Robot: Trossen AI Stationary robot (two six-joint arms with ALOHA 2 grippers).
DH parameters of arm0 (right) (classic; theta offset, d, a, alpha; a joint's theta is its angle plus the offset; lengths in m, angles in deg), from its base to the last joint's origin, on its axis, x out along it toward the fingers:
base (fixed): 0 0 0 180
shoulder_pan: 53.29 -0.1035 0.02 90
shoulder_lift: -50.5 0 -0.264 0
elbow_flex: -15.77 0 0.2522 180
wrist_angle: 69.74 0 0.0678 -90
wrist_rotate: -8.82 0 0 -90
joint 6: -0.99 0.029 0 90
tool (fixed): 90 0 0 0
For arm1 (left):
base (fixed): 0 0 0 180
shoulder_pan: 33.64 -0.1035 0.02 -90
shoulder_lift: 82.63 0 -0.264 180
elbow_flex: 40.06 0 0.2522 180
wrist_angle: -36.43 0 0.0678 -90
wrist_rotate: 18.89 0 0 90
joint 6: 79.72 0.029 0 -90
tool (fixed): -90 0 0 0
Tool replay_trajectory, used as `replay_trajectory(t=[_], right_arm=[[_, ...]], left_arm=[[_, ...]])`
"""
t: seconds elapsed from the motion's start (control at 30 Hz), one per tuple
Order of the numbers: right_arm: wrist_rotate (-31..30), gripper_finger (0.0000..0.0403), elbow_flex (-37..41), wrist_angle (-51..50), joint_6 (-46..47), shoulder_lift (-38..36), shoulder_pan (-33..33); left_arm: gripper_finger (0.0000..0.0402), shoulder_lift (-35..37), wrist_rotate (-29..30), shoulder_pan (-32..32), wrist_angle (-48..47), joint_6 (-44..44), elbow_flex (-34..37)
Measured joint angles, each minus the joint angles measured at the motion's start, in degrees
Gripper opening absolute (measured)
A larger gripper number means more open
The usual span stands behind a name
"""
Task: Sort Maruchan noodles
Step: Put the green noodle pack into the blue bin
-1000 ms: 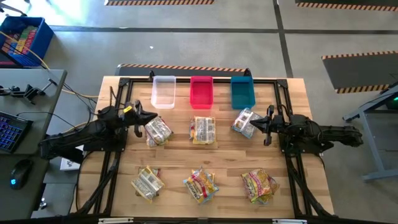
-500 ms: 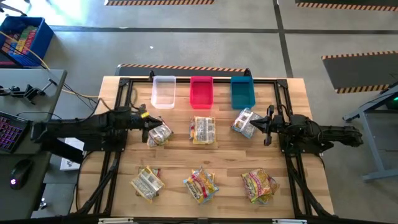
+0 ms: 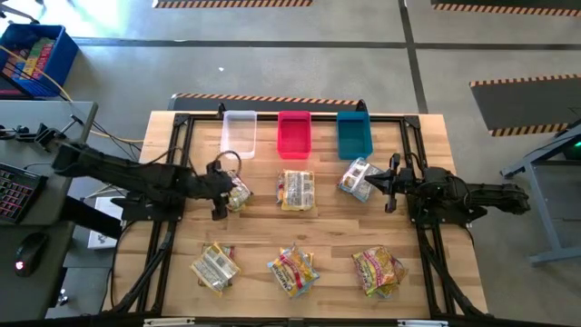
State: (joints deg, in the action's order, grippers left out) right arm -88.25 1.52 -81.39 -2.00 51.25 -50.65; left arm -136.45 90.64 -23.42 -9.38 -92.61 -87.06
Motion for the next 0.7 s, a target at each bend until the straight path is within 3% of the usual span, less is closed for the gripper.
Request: replay_trajectory(t=[0.27,0.47,0.7], right_arm=[[0.07,0.0000,0.00,0.00,0.00,-0.02,-0.01],[0.11,0.0000,0.02,-0.02,0.00,0.00,0.01],[0.15,0.0000,0.00,-0.02,0.00,-0.02,0.00]], left_arm=[[0.0180,-14.95,5.50,5.85,-16.08,-14.24,-9.12],[0.0188,-23.72,3.93,7.32,-16.86,-18.38,-12.09],[0.0186,-29.23,4.07,7.18,-17.76,-20.62,-12.94]])
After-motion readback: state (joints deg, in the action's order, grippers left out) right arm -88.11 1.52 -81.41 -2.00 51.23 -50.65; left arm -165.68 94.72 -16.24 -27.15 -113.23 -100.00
